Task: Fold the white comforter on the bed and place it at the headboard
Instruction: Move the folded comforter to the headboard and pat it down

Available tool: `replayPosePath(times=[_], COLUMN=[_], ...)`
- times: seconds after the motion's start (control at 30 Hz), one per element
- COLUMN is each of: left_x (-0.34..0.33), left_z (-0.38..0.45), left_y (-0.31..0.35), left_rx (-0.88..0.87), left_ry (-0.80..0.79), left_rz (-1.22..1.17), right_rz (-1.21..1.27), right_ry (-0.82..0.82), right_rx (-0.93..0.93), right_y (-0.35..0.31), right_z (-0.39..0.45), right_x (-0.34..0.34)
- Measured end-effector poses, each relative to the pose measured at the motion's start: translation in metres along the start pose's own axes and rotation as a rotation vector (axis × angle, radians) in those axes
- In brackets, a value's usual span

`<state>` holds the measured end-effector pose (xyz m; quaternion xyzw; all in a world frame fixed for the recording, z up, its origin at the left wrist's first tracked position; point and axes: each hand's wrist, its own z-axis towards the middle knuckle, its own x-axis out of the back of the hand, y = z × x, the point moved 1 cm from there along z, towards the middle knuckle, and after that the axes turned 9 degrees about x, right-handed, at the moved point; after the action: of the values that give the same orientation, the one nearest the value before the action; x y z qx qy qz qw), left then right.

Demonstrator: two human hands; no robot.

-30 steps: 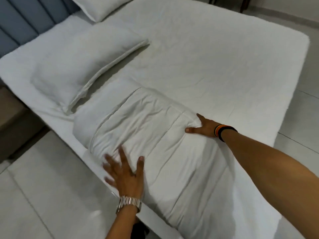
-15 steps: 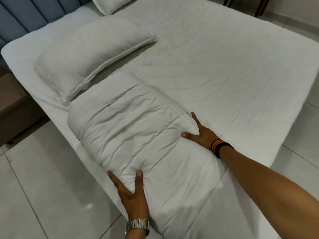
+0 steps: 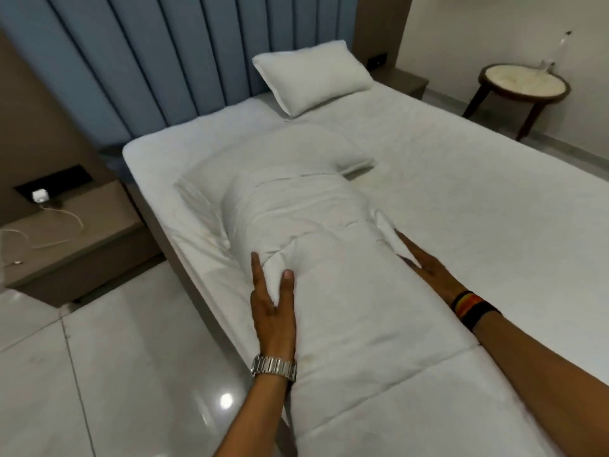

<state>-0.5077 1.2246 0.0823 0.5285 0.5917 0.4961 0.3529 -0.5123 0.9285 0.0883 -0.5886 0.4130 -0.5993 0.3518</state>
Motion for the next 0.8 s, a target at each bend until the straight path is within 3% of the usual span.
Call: replayPosePath(times=[0.23,0.33,0.53,0.8], left_x=[0.113,0.145,0.150,0.125], left_z=[0.179,0.257,0.384,0.603], left_y=[0.111,0.154,0.224,0.362], left_rx=[-0.074,-0.134,-0.299,-0.484], left_ry=[-0.374,-0.411,-0.432,-0.561], left_rz=[0.057,0.108,0.169,0.160], right_rz=[0.099,0.158,-0.107,0.002], right_ry=[0.221,0.286,0.353,0.593], right_rx=[0.017,0.063,0.277,0.312], right_y=[-0.115,-0.160,-0.218,-0.284], right_z=[0.105,0.160,0.268,0.487], right_x=[-0.107,-0.154,-0.194,-0.193])
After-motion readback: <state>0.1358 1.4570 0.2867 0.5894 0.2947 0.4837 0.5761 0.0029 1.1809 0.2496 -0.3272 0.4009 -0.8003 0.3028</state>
